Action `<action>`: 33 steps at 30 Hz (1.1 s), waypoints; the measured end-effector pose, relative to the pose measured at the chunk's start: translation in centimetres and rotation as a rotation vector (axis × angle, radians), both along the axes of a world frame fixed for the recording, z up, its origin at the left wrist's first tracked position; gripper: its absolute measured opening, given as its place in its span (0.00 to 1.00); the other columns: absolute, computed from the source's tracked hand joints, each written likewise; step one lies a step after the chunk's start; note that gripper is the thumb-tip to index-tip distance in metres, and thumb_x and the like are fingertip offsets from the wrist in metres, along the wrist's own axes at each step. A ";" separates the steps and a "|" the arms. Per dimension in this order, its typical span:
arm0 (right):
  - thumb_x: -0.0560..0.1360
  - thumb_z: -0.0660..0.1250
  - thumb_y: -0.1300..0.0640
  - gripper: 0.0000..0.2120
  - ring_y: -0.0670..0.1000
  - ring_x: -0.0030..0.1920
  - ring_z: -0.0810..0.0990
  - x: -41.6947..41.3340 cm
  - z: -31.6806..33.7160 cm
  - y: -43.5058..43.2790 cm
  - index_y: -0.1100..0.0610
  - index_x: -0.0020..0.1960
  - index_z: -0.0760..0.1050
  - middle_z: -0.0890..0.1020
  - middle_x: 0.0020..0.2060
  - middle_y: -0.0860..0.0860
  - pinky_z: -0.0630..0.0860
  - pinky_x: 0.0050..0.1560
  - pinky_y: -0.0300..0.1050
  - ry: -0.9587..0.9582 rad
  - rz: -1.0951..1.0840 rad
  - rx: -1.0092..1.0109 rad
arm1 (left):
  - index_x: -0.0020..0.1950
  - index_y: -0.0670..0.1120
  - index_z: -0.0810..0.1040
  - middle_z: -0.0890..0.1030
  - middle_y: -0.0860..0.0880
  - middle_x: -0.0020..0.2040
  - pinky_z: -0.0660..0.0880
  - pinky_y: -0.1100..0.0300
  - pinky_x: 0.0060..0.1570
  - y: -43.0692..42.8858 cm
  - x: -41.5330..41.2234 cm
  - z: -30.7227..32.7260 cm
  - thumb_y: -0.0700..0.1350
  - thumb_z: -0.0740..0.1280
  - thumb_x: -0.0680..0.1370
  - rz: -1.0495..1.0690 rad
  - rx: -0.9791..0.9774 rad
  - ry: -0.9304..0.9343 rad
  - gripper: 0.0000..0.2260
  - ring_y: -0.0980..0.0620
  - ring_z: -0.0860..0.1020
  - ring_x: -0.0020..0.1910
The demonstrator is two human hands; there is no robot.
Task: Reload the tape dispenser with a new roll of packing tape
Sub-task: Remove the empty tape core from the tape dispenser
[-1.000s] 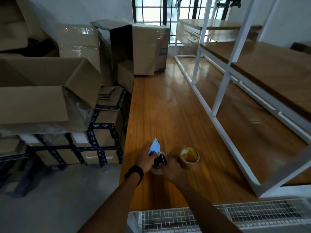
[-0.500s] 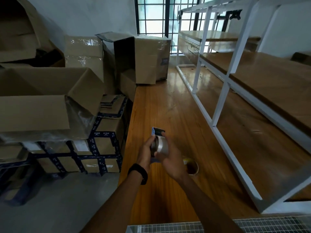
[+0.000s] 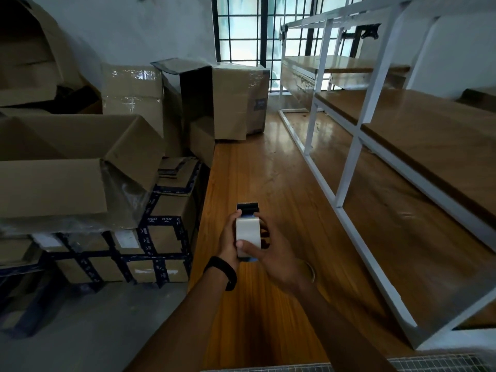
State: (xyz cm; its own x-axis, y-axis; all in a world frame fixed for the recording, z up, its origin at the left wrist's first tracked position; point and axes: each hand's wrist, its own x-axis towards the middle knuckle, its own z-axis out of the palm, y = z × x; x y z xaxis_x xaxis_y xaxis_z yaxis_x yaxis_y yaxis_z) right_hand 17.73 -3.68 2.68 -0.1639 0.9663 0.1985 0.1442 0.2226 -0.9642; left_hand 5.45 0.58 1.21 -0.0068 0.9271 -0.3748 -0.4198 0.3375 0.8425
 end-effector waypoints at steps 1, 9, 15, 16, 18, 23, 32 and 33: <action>0.69 0.77 0.47 0.31 0.38 0.55 0.78 0.0 -0.1 0.1 0.41 0.68 0.67 0.77 0.57 0.38 0.83 0.54 0.49 0.006 0.000 -0.004 | 0.51 0.45 0.81 0.81 0.44 0.41 0.75 0.56 0.38 0.0 0.0 -0.1 0.60 0.66 0.77 0.001 0.002 -0.001 0.19 0.46 0.79 0.40; 0.66 0.77 0.40 0.27 0.47 0.58 0.80 0.2 -0.8 0.7 0.35 0.62 0.72 0.80 0.59 0.44 0.83 0.52 0.53 0.138 -0.042 -0.069 | 0.50 0.47 0.81 0.83 0.45 0.41 0.77 0.59 0.31 0.5 -0.9 -1.5 0.59 0.61 0.81 -0.008 0.093 0.007 0.17 0.47 0.80 0.39; 0.75 0.71 0.48 0.18 0.54 0.57 0.82 1.7 -2.4 0.8 0.46 0.64 0.74 0.81 0.59 0.52 0.81 0.56 0.58 0.469 -0.150 -0.253 | 0.54 0.46 0.83 0.83 0.42 0.46 0.78 0.46 0.51 1.3 -3.2 -2.0 0.64 0.71 0.73 0.055 0.119 -0.003 0.23 0.44 0.81 0.42; 0.75 0.71 0.48 0.17 0.55 0.58 0.81 2.0 -2.9 0.7 0.44 0.63 0.74 0.80 0.60 0.52 0.80 0.58 0.58 0.488 -0.181 -0.301 | 0.57 0.46 0.83 0.82 0.41 0.49 0.77 0.42 0.55 1.6 -3.6 -2.1 0.65 0.73 0.69 0.073 0.110 0.001 0.27 0.42 0.80 0.45; 0.75 0.70 0.51 0.17 0.55 0.58 0.79 2.2 -4.0 0.4 0.44 0.62 0.72 0.78 0.60 0.53 0.79 0.56 0.56 0.427 -0.163 -0.360 | 0.63 0.44 0.80 0.81 0.40 0.52 0.74 0.40 0.58 1.9 -4.1 -2.6 0.67 0.75 0.67 0.110 0.080 0.023 0.34 0.41 0.79 0.48; 0.72 0.75 0.54 0.24 0.44 0.53 0.78 -0.4 -6.2 -0.7 0.45 0.63 0.68 0.77 0.59 0.46 0.78 0.47 0.41 -0.019 -0.107 -0.306 | 0.60 0.46 0.81 0.81 0.41 0.50 0.74 0.42 0.56 2.0 -4.5 -2.0 0.67 0.75 0.66 0.094 0.073 0.010 0.32 0.42 0.80 0.45; 0.71 0.75 0.53 0.43 0.55 0.75 0.61 -3.0 -9.2 -1.2 0.51 0.79 0.54 0.55 0.78 0.50 0.63 0.73 0.51 -0.676 -0.001 -0.243 | 0.55 0.47 0.83 0.83 0.43 0.45 0.75 0.41 0.56 1.2 -5.1 -3.1 0.63 0.73 0.71 0.072 0.076 0.019 0.23 0.45 0.81 0.41; 0.72 0.75 0.55 0.43 0.55 0.76 0.60 -3.1 -9.5 -1.3 0.51 0.79 0.54 0.54 0.78 0.50 0.63 0.73 0.50 -0.667 -0.004 -0.268 | 0.53 0.47 0.83 0.83 0.44 0.44 0.76 0.43 0.54 1.1 -5.1 -3.3 0.62 0.72 0.73 0.070 0.071 0.037 0.20 0.46 0.81 0.40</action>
State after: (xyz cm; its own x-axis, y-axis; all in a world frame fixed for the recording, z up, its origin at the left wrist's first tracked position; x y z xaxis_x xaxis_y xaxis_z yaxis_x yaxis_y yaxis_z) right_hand 14.63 -4.95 -6.80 -0.1640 0.9686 -0.1867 0.7223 -0.0110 -0.6915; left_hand 0.31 1.69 -2.07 -0.0851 0.9482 -0.3062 -0.4080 0.2472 0.8789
